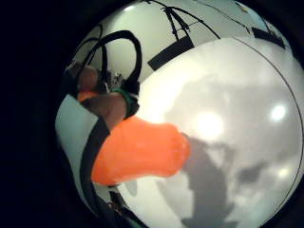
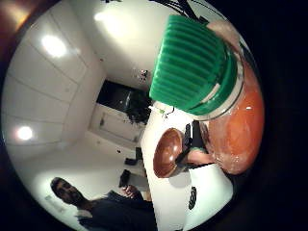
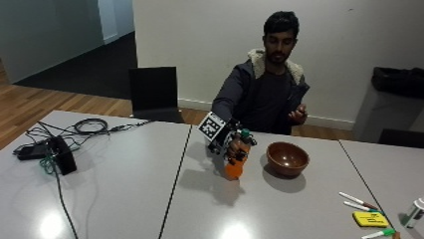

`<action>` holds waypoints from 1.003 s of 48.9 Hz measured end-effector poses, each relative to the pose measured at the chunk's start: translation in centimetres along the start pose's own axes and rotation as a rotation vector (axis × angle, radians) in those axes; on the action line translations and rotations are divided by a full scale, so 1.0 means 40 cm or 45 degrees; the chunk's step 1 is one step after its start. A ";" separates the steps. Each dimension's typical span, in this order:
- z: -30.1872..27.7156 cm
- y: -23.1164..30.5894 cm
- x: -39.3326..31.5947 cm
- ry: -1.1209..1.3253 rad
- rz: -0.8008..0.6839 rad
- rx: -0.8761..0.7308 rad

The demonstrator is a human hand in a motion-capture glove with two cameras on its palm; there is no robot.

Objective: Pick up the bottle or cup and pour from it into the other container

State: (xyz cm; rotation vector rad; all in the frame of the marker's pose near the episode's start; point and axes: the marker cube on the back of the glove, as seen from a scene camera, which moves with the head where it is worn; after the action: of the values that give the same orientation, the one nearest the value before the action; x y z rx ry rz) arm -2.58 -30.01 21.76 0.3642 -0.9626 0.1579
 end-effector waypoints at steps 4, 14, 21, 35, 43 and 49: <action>-0.011 -0.011 -0.072 0.056 -0.027 0.045; -0.036 0.000 -0.303 0.454 0.004 -0.073; 0.021 -0.006 -0.401 0.722 -0.062 0.035; 0.194 0.036 -0.467 1.344 -0.581 -0.300; 0.286 0.091 -0.468 1.719 -0.790 -0.418; 0.328 0.146 -0.466 1.996 -0.931 -0.501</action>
State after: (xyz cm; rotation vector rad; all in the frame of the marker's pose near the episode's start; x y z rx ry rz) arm -24.94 -28.91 14.55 0.1152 0.7123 -0.3897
